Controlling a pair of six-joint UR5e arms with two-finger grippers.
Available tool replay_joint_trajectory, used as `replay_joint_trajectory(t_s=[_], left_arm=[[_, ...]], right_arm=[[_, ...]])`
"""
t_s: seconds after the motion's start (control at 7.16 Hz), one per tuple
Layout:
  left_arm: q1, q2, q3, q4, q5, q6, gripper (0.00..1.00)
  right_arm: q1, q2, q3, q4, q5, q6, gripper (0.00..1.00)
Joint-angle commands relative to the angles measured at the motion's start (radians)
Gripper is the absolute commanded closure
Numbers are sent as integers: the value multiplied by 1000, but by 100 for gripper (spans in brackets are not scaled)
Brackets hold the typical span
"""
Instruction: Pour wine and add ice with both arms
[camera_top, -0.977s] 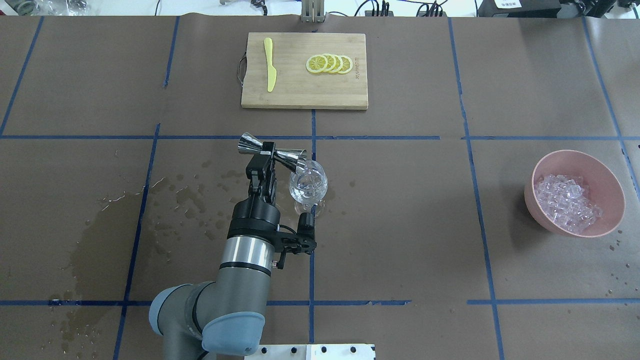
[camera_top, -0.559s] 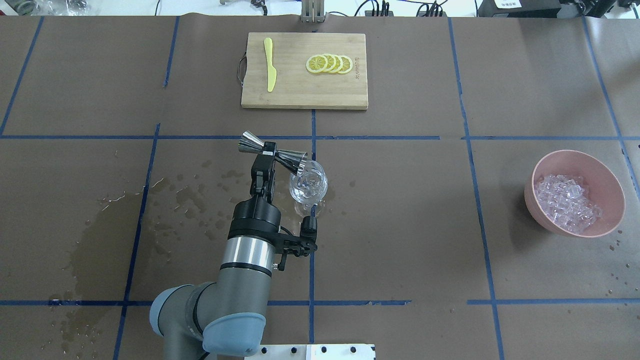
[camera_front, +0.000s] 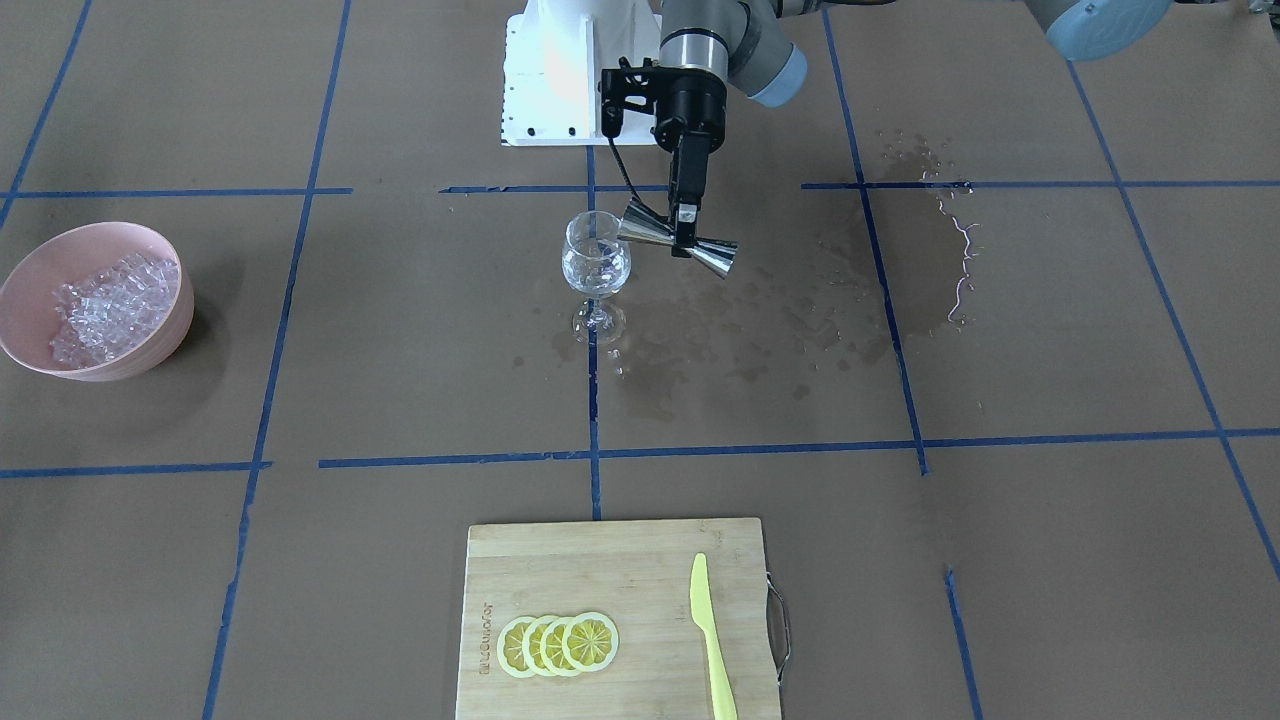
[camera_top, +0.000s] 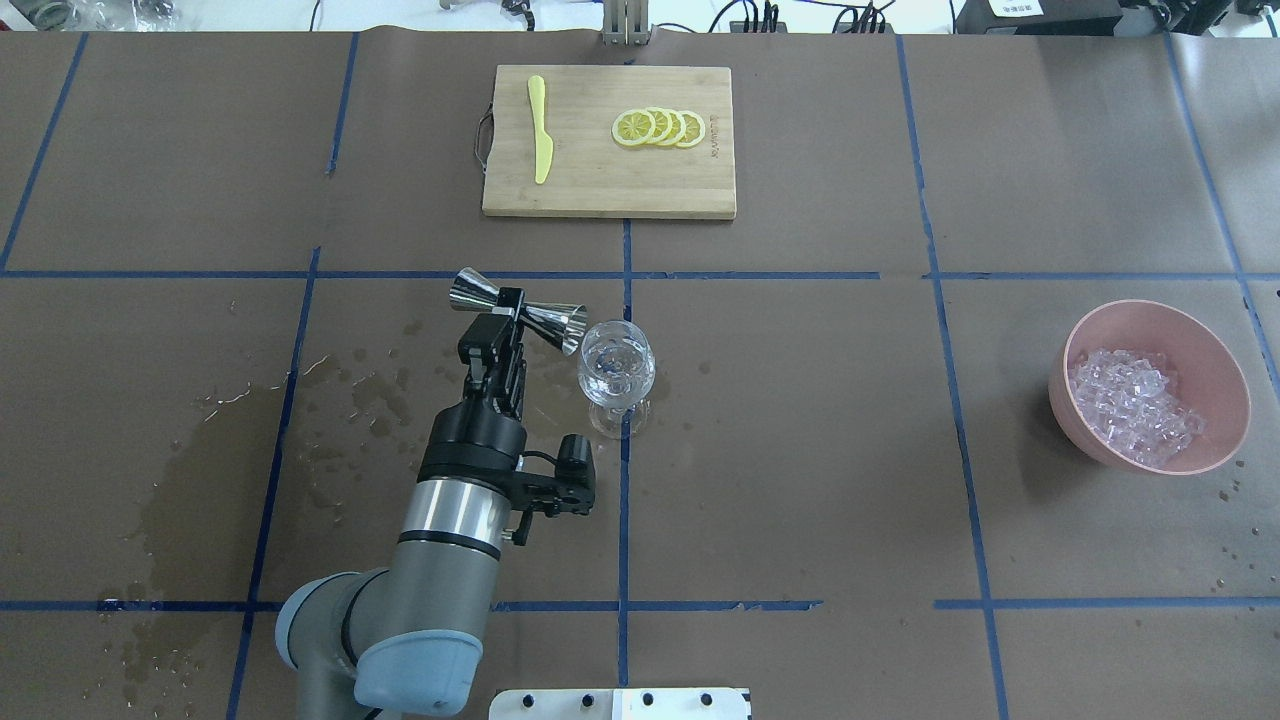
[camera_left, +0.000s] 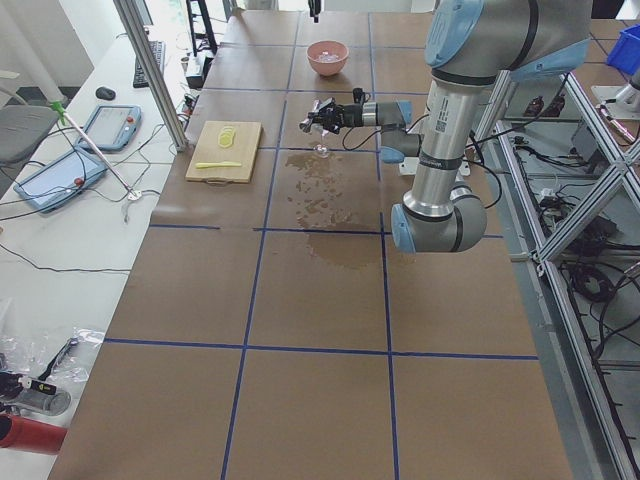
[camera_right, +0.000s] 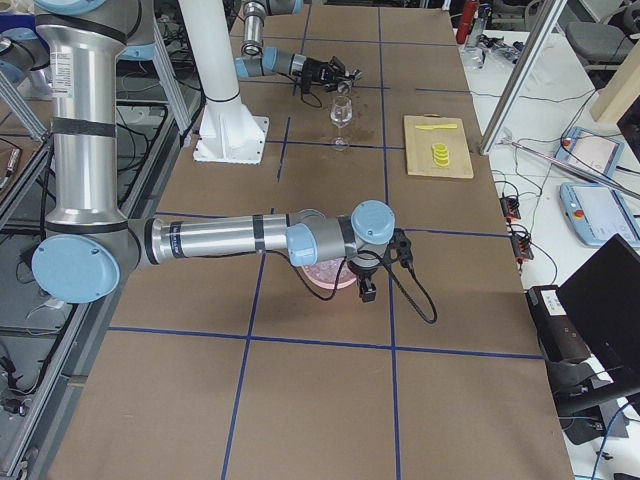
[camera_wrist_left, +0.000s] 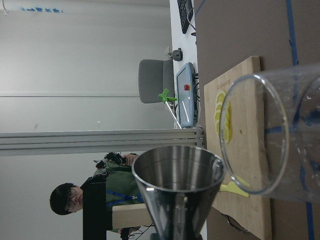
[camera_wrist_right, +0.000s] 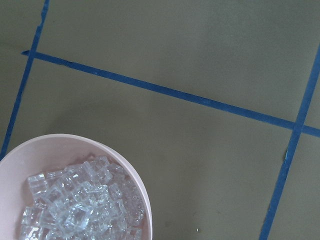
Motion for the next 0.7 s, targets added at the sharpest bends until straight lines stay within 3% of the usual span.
replay_joint_trajectory(t_s=[0.0, 0.42, 0.56], left_arm=[[-2, 134, -45, -225, 0, 1, 100], [-5, 408, -77, -652, -8, 3, 100], [-11, 447, -62, -711, -11, -6, 100]], right_arm=[[0, 0, -2, 0, 0, -1, 0], [0, 0, -5, 0, -2, -2, 0], [0, -2, -6, 0, -2, -2, 0]])
